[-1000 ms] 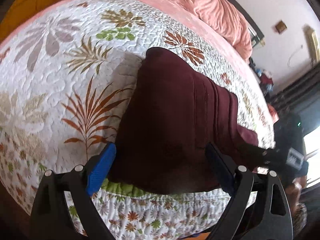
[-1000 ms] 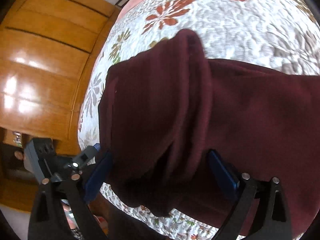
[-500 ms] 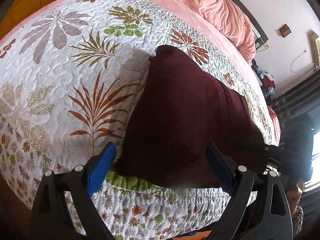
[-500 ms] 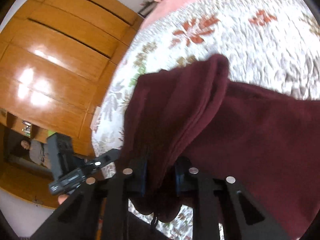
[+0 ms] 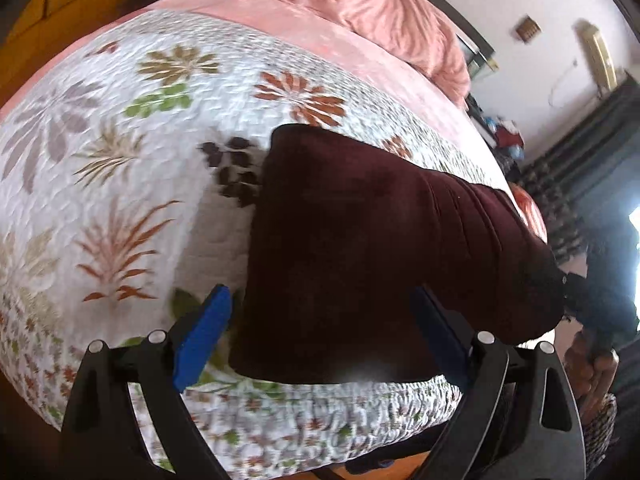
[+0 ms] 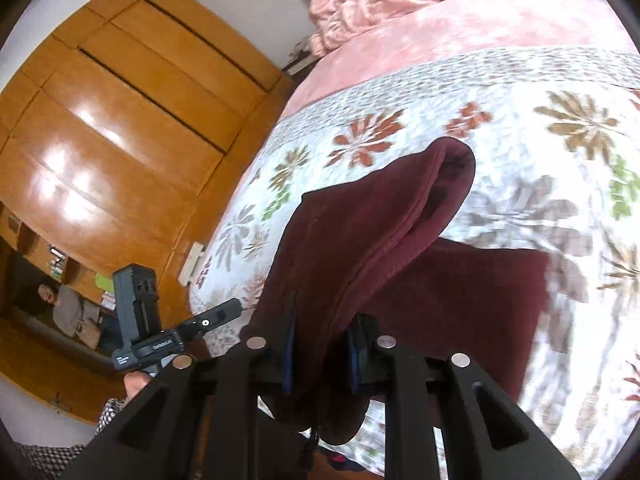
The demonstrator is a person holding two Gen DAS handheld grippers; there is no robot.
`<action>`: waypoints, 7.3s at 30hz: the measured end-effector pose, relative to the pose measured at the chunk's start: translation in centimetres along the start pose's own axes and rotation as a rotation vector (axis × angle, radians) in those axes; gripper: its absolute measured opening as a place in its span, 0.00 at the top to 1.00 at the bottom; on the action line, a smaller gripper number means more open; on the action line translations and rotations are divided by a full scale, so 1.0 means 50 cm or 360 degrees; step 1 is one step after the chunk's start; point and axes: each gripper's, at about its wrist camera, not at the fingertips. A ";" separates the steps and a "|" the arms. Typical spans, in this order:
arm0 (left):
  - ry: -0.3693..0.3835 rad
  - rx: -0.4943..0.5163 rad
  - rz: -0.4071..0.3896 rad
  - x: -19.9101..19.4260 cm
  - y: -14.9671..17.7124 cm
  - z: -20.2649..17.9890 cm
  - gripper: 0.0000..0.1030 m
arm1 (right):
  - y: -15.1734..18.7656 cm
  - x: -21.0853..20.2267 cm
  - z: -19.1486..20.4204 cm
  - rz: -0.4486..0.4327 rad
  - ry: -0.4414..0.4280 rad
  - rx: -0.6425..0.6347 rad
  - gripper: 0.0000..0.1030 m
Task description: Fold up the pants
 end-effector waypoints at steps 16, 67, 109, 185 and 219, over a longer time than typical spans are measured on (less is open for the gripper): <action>-0.0348 0.0266 0.0125 0.119 0.039 -0.071 0.10 | 0.106 0.021 -0.211 0.0130 0.0129 0.0355 0.73; -0.0202 0.0038 0.0182 0.088 0.064 -0.034 0.08 | 0.138 -0.060 -0.164 0.0126 0.0246 0.0265 0.40; -0.0195 0.0173 0.0117 0.035 0.061 -0.091 0.07 | 0.144 -0.094 -0.073 -0.0007 0.0325 0.0077 0.51; -0.0344 0.0335 0.0112 0.068 0.091 -0.122 0.06 | 0.166 -0.014 -0.082 0.0042 0.0745 0.0154 0.38; -0.0342 0.0323 0.0121 0.074 0.092 -0.115 0.05 | 0.171 -0.011 -0.094 0.0048 0.0736 0.0179 0.32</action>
Point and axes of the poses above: each gripper's, at about its wrist camera, not at the fingertips, and x roughly the way its jaws point, z to its left, y to its underside, and after that the axes turned 3 degrees about -y, right-handed
